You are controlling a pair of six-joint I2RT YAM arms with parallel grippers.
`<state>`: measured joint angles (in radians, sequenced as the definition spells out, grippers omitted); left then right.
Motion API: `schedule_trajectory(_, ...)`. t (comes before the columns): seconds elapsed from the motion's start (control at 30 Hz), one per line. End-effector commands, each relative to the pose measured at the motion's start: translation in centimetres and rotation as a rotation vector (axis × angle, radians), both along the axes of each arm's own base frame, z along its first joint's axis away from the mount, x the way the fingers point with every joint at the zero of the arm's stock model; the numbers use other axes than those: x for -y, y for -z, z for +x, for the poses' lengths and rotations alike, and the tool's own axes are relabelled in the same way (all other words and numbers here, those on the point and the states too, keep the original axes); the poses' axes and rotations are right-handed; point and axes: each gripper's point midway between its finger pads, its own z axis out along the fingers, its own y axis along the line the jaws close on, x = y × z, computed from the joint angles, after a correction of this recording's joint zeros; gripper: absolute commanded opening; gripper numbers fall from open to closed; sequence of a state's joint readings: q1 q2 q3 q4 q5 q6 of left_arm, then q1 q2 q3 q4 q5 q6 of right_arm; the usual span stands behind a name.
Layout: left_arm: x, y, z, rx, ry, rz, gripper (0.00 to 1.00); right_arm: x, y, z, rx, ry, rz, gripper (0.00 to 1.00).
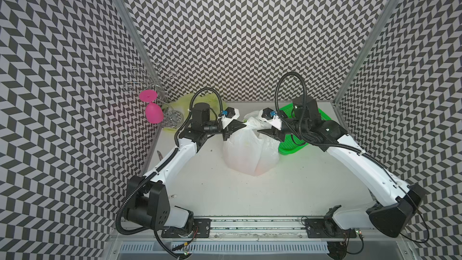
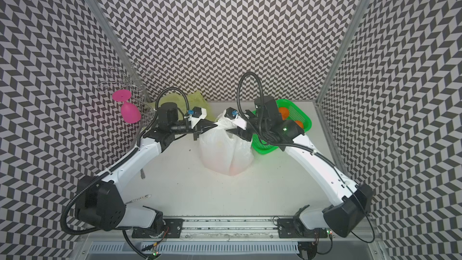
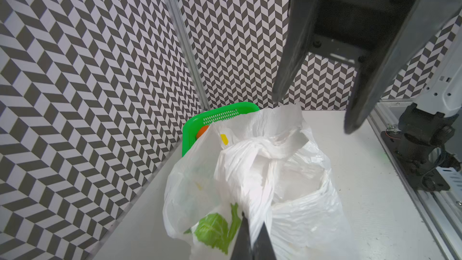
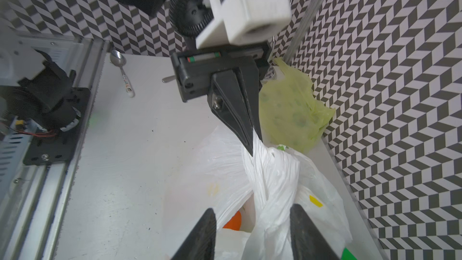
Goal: Place the oranges into plastic bags & tie knots
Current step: Tie the plastic bag at the center of the board.
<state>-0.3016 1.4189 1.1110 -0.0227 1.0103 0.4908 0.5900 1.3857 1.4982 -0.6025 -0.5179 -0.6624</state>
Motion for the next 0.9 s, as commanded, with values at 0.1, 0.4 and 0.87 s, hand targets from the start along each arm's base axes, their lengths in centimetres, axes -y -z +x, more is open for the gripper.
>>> schedule_trajectory(0.1,0.1,-0.3,-0.8,0.107,0.023,0.026,0.0,0.2,-4.7,-0.6,0.019,-0.06,0.078,0.53)
schedule_trajectory(0.4,0.4,-0.5,-1.2,0.115,0.043,0.027,0.0,0.0,-0.9,3.2,-0.057,-0.095,-0.041,0.72)
schedule_trajectory(0.87,0.5,-1.2,-1.4,0.123,0.049,0.026,0.0,-0.6,5.4,6.2,-0.122,-0.173,-0.229,0.75)
